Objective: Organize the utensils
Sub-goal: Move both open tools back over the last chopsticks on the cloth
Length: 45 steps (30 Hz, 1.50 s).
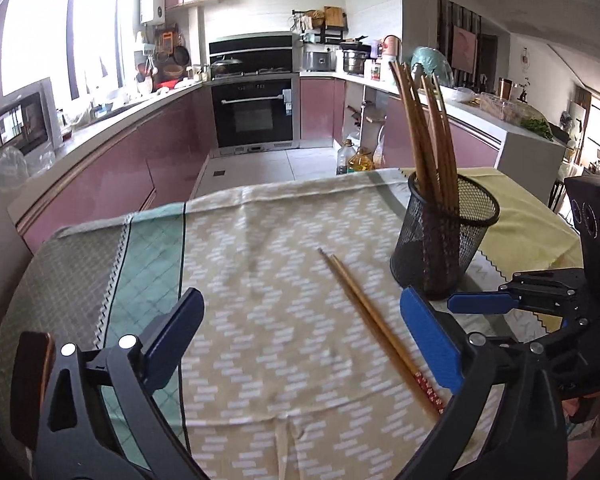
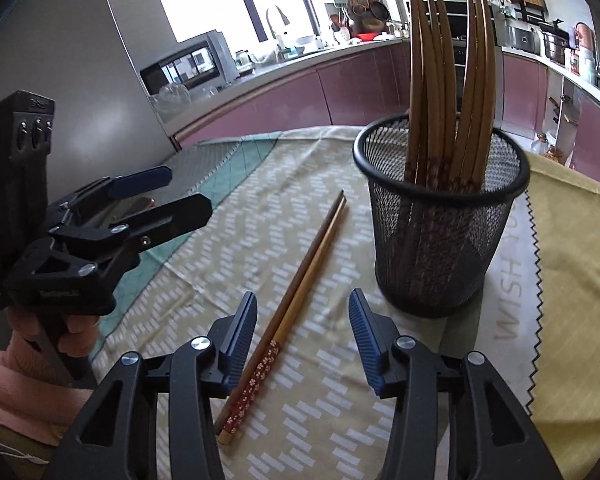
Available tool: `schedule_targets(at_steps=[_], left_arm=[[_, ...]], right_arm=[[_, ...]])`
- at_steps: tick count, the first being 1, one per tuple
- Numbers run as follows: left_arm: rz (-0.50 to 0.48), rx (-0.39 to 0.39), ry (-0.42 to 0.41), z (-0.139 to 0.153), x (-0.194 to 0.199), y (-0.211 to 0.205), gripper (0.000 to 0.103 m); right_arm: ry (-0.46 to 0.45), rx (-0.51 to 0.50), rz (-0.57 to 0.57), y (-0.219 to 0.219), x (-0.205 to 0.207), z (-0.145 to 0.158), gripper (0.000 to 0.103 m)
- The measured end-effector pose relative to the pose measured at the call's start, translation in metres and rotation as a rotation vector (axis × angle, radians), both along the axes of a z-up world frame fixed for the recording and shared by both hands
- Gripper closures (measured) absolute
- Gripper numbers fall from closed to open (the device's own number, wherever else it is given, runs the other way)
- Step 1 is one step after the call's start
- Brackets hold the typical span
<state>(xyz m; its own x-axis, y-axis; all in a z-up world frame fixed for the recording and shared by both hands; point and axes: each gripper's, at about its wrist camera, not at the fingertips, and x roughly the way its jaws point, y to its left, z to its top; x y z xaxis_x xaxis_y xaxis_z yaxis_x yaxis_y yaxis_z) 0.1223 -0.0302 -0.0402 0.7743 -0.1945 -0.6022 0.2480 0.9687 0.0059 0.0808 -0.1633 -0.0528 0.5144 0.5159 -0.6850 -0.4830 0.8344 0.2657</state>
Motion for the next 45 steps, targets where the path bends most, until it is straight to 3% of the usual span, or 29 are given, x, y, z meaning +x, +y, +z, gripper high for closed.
schedule_targets(at_steps=[11,15,26,39,45], left_arm=[[0.028,-0.003,0.062,-0.024,-0.007,0.006,0.006],[0.022,-0.001,0.077,-0.028,-0.008,0.008,0.015],[0.003,-0.007,0.104,-0.034,-0.003,0.005,0.021],[-0.032,0.032,0.129,-0.04,0.006,-0.012,0.027],[-0.047,0.028,0.152,-0.042,0.009,-0.014,0.031]], right_arm=[[-0.009,-0.098,-0.027,0.018,-0.008,-0.008,0.053],[-0.007,-0.135,-0.022,0.027,-0.006,-0.011,0.06],[0.033,-0.121,-0.057,0.018,-0.005,-0.017,0.075],[0.032,-0.155,-0.036,0.026,0.015,-0.016,0.078],[0.038,-0.141,-0.05,0.023,0.025,-0.018,0.093]])
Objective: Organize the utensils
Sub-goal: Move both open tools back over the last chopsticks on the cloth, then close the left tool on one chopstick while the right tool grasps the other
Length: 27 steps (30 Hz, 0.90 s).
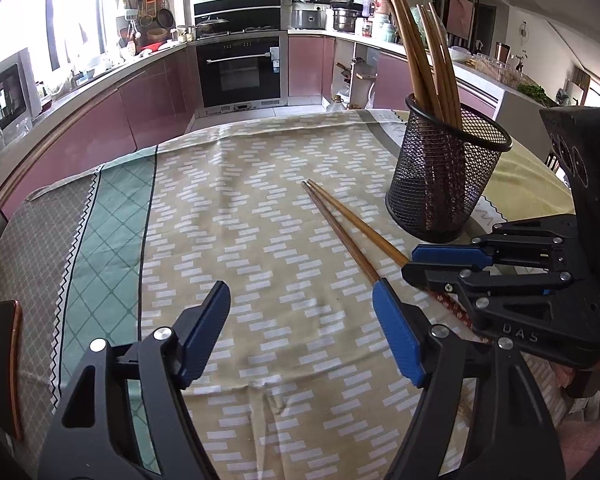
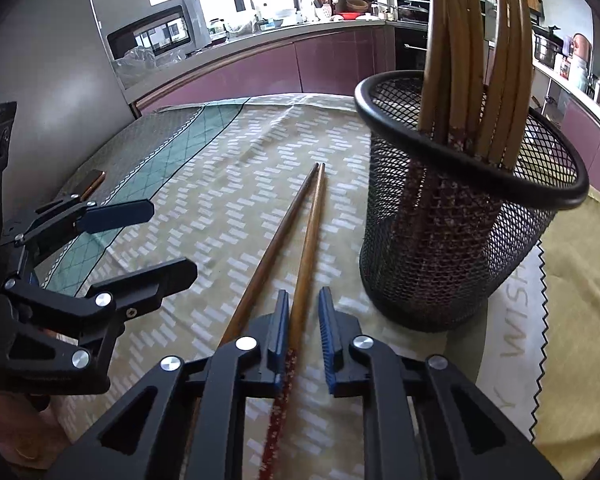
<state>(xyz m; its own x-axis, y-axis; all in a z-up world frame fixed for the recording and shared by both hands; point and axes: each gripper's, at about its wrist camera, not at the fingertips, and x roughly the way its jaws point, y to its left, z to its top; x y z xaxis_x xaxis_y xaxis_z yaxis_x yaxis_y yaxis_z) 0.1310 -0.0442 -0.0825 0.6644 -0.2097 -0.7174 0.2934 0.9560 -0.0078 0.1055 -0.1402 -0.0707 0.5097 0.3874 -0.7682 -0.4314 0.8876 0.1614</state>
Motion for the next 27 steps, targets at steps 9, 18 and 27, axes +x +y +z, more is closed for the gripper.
schedule_targets(at_steps=[9,18,27], left_arm=[[-0.041,0.004,0.03,-0.003,0.007,-0.021,0.037],[-0.073,0.029,0.057,-0.012,0.012,-0.041,0.04],[-0.078,0.049,0.086,-0.023,0.016,-0.047,0.059]], right_arm=[[0.033,0.079,-0.049,-0.02,-0.004,-0.002,0.097],[0.04,0.103,-0.062,-0.03,-0.007,-0.004,0.097],[0.04,0.108,-0.055,-0.031,-0.007,-0.005,0.097]])
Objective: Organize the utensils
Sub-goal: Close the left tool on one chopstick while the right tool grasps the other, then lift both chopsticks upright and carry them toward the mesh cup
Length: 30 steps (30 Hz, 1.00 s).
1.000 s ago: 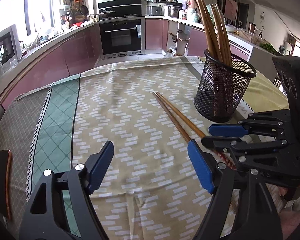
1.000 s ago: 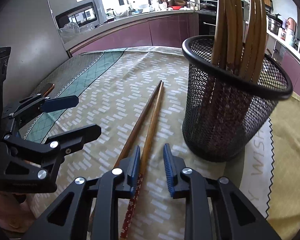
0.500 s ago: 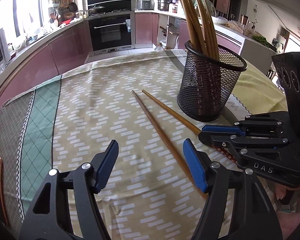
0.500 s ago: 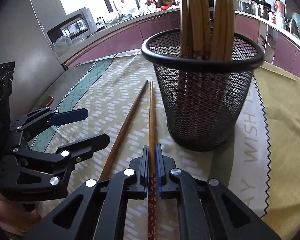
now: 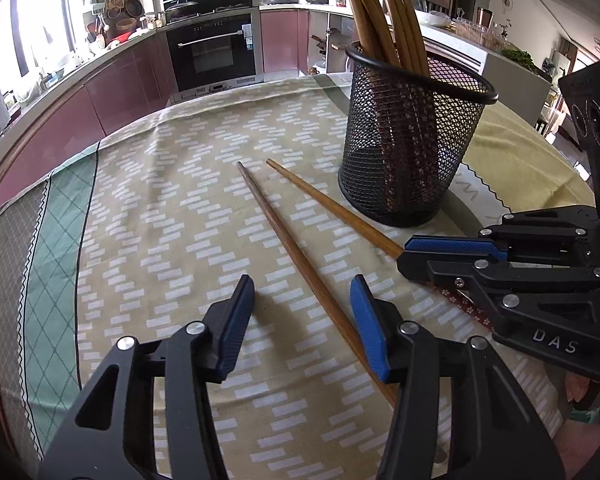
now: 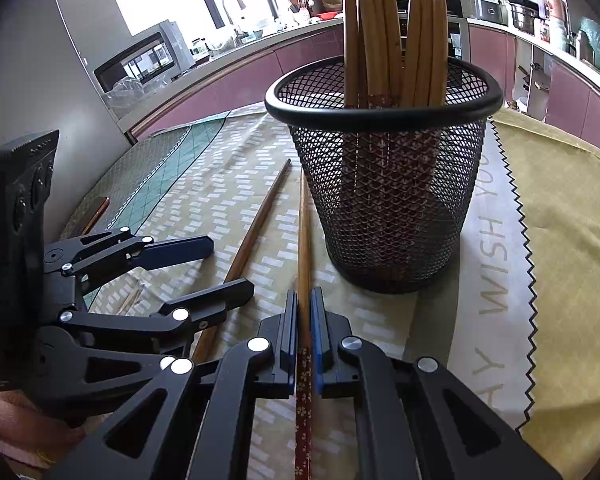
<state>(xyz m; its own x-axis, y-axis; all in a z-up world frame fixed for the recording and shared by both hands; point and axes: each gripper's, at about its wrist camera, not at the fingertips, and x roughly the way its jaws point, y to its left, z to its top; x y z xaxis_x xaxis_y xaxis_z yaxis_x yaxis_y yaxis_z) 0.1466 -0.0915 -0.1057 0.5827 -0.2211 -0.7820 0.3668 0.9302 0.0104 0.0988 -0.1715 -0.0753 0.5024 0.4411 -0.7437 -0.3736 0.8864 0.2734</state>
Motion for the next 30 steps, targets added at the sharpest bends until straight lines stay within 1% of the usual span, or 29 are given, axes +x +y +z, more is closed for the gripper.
schedule_targets(at_steps=[1,3,6,10,13,17,20,22,24,25,30], left_arm=[[-0.001,-0.003,0.002,0.0,0.0,0.001,0.061],[-0.001,-0.014,0.004,0.001,-0.001,0.003,0.071],[-0.002,-0.034,0.007,0.003,-0.004,0.008,0.079],[0.01,-0.041,0.011,0.004,-0.009,0.014,0.082],[0.017,-0.031,0.01,0.005,-0.006,0.017,0.076],[0.043,-0.034,0.018,0.005,0.005,0.021,0.076],[0.056,-0.05,0.036,0.003,0.013,0.024,0.076],[0.061,-0.055,0.039,0.002,0.018,0.023,0.081],[0.067,-0.057,0.04,0.001,0.02,0.022,0.089],[0.069,-0.06,0.041,0.001,0.02,0.021,0.089],[0.073,-0.075,0.043,0.003,0.018,0.019,0.095]], right_arm=[[0.0,0.0,0.001,0.0,0.0,0.0,0.097],[-0.001,-0.002,0.003,0.0,0.0,0.001,0.097],[-0.001,-0.008,0.011,0.0,-0.001,0.001,0.097],[-0.006,-0.035,0.026,0.003,-0.001,0.002,0.097],[-0.02,-0.063,0.026,0.008,0.003,0.002,0.096],[-0.038,-0.103,0.04,0.017,0.007,0.002,0.092],[-0.051,-0.123,0.045,0.02,0.009,0.002,0.092],[-0.047,-0.111,0.041,0.019,0.011,0.002,0.092],[-0.045,-0.102,0.033,0.017,0.012,0.001,0.096],[-0.043,-0.097,0.031,0.016,0.011,0.001,0.097],[-0.037,-0.062,0.024,0.009,0.009,0.002,0.097]])
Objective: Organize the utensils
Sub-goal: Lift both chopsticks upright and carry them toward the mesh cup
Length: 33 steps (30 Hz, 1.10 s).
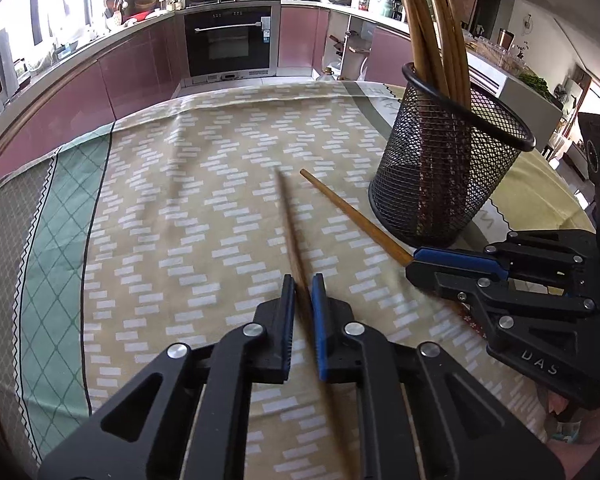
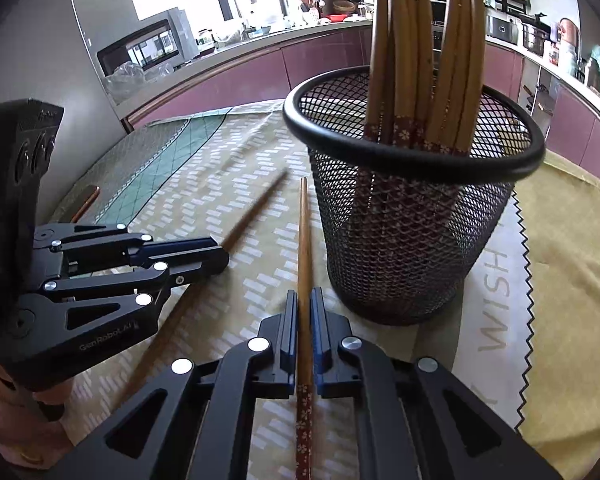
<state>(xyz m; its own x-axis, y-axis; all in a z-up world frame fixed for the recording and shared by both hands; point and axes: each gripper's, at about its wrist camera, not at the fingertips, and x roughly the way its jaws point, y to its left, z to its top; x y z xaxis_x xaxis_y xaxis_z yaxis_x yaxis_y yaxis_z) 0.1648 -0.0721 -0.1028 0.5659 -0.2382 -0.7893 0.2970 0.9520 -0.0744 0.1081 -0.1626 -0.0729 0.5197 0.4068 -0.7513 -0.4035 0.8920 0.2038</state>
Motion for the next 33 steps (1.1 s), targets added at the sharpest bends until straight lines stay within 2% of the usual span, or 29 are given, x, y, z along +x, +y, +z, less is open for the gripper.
schedule_targets(at_steps=[14,24,33], left_arm=[[0.002,-0.034,-0.048,0.018,-0.023,0.014,0.095],[-0.01,-0.072,-0.083,0.036,-0.034,0.016,0.095],[-0.034,-0.139,-0.11,0.053,-0.045,0.023,0.095]], right_arm=[[-0.032,0.118,0.033,-0.005,-0.02,0.022,0.097],[-0.072,0.153,0.04,-0.006,-0.03,0.038,0.097],[-0.123,0.192,0.038,-0.015,-0.04,0.056,0.097]])
